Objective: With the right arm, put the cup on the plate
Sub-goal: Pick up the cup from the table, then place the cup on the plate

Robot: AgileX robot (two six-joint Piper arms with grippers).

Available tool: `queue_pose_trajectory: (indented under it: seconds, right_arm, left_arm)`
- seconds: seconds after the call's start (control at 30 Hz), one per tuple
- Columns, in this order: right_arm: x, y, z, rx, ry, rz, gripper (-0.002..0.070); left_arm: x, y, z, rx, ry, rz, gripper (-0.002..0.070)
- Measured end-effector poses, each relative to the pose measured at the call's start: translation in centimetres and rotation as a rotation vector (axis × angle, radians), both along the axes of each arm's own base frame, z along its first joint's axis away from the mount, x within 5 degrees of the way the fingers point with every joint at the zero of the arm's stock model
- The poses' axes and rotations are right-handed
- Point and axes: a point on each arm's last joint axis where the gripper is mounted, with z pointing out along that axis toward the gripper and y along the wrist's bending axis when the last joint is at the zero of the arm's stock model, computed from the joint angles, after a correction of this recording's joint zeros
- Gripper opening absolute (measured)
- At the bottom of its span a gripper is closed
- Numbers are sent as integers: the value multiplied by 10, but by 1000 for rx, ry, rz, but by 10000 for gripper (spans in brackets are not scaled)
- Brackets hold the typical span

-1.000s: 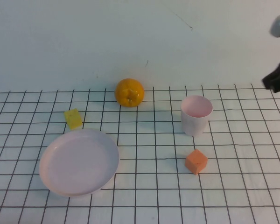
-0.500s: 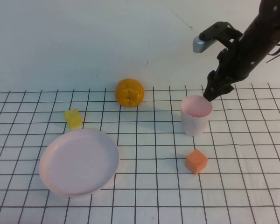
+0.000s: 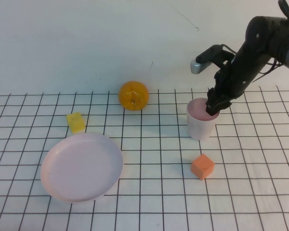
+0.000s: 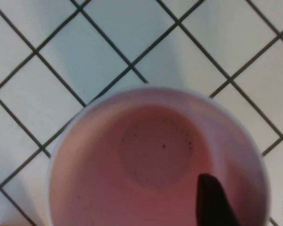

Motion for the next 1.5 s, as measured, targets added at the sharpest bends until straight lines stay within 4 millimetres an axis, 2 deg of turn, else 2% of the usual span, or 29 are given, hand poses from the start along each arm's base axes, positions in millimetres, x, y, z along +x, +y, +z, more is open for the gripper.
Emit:
queue_pose_trajectory:
  seconds: [0.17,0.27,0.4,0.53,0.67,0.77,0.83,1.0,1.27,1.5]
  right_arm:
    - [0,4,-7,42,29,2,76]
    - [-2,11,-2,107,40,32,28]
    - [-7,31,19,179,18,91,24]
    - [-24,76,36,256,-13,203,23]
    - [-51,132,40,289,-59,342,22]
    - [-67,161,40,304,-94,419,22]
    - [-73,173,40,318,-113,436,22]
    - [-76,188,27,370,-106,439,22]
    - [-81,203,4,359,-99,502,22]
    - [-78,211,-17,353,-134,518,22]
  left_arm:
    - [0,0,0,0,0,0,-3]
    - [0,0,0,0,0,0,-3]
    - [0,0,0,0,0,0,-3]
    - [0,0,0,0,0,0,-3]
    - [0,0,0,0,0,0,-3]
    - [0,0,0,0,0,0,-3]
    - [0,0,0,0,0,0,-3]
    - [0,0,0,0,0,0,-3]
    - [0,0,0,0,0,0,-3]
    - [0,0,0,0,0,0,-3]
